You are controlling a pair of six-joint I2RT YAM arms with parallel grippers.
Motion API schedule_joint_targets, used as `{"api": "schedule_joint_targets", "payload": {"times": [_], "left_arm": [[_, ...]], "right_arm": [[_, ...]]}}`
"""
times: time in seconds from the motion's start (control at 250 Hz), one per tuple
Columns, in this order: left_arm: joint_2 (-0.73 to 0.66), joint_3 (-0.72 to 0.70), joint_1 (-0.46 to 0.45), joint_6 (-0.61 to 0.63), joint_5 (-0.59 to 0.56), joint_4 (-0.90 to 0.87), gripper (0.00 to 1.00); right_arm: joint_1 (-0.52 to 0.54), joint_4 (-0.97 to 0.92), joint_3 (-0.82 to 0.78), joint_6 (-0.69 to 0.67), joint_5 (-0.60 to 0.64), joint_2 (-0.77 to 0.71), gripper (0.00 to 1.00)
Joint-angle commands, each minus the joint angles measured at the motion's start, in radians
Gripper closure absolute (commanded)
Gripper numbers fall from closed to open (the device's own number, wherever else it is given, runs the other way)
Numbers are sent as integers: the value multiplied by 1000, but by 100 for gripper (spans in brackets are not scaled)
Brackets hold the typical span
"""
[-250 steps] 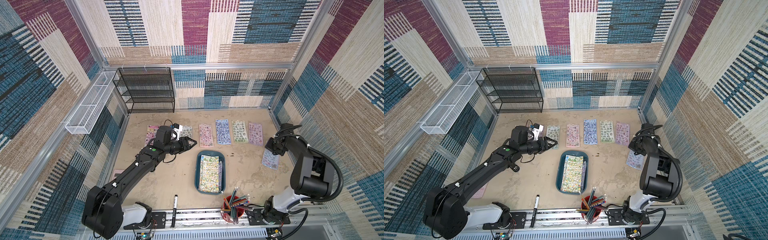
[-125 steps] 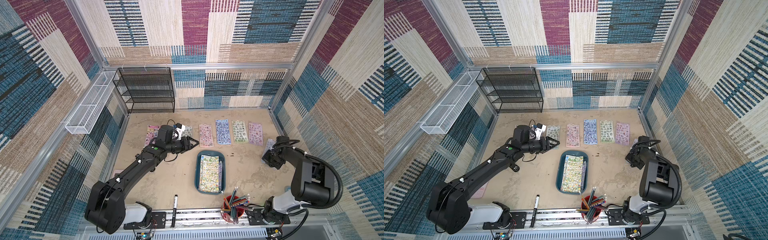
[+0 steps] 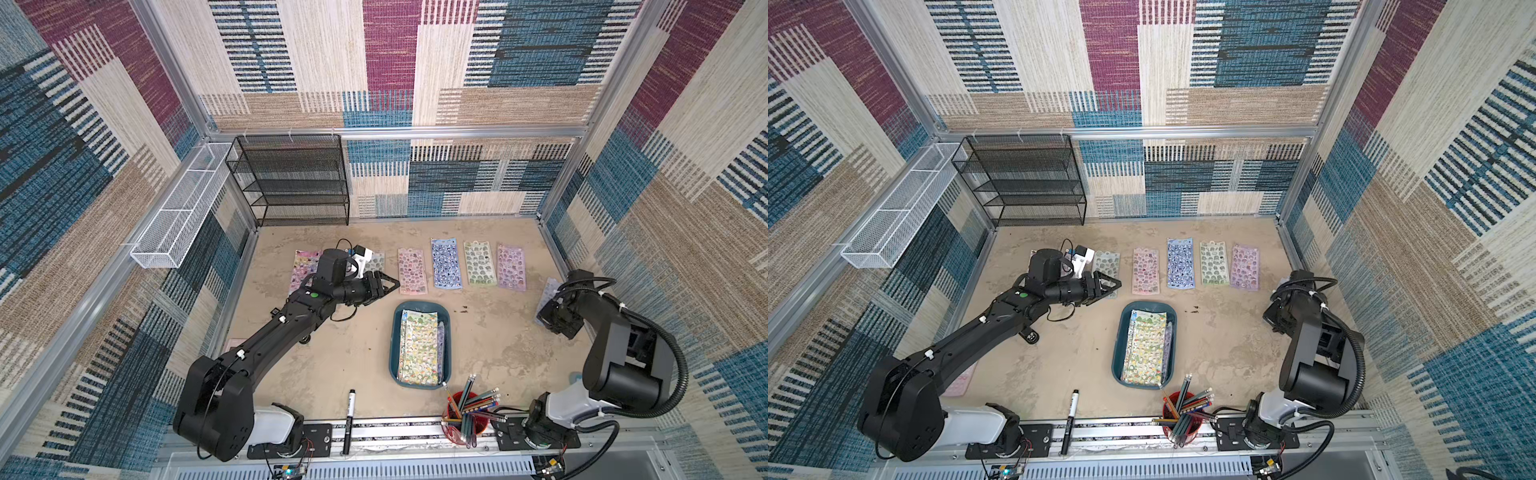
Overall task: Take the stickers out of the storage box
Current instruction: Adjust the sticker at the center of the board.
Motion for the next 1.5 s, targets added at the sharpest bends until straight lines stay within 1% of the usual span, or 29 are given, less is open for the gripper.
{"api": "schedule_joint_targets", "payload": {"times": [0.0, 0.032, 0.056, 0.08, 0.108, 0.112, 0.116, 0.132, 0.152, 0.184, 0.208, 0.26, 0.384, 0.552, 0.668, 0.764, 0.896, 1.056, 1.148, 1.264, 1.348, 1.4, 1.496], "left_arm": [[-14, 6, 1, -2, 5, 8, 43], [-18, 13, 0, 5, -2, -10, 43], [-21, 20, -1, 12, -9, -24, 44], [-25, 28, -1, 20, -15, -39, 43], [-28, 36, 0, 27, -21, -55, 43], [-28, 36, 0, 30, -21, -57, 43], [-29, 37, 0, 30, -22, -59, 43], [-31, 41, 0, 34, -26, -67, 43], [-33, 47, 0, 39, -31, -77, 43], [-37, 54, 0, 47, -37, -91, 44], [-39, 57, -1, 50, -43, -100, 43], [-42, 62, 0, 55, -51, -114, 44], [-33, 72, 0, 57, -58, -139, 43], [-13, 85, -3, 44, -58, -148, 44], [-10, 73, -8, 31, -65, -132, 44], [-9, 67, -11, 32, -70, -132, 44], [-2, 60, -11, 34, -69, -119, 44], [18, 82, -11, 57, -58, -136, 45], [17, 84, -10, 61, -54, -125, 45], [14, 73, -11, 57, -49, -105, 45], [19, 71, -11, 55, -37, -97, 45], [24, 70, -11, 53, -29, -89, 45], [28, 60, -11, 38, -14, -63, 45]], "right_arm": [[-1, -18, 78, -2, -11, 20, 100], [0, -15, 98, 0, -22, 36, 98], [0, -16, 112, 2, -27, 50, 93], [0, -17, 125, 4, -29, 64, 83], [0, -18, 136, 9, -26, 82, 67], [0, -16, 138, 10, -25, 86, 62], [0, -16, 138, 10, -25, 86, 62], [-1, -13, 143, 12, -21, 95, 56], [0, -9, 148, 15, -19, 105, 49], [0, 2, 155, 16, -14, 124, 43], [0, 9, 161, 12, -8, 138, 40], [0, 21, 179, -2, -1, 179, 37], [1, 47, 224, -49, 7, 270, 38], [1, 35, 291, -94, 100, 350, 36], [4, 23, 343, -98, 121, 380, 38], [18, 9, 386, -117, 181, 387, 37], [44, -8, 421, -151, 193, 432, 38], [122, -13, 390, -161, 225, 479, 47], [142, 1, 336, -146, 204, 473, 52], [160, 41, 230, -138, 184, 408, 60], [162, 71, 149, -133, 159, 342, 71], [162, 81, 103, -124, 142, 297, 79], [163, 105, 10, -101, 80, 209, 86]]}}
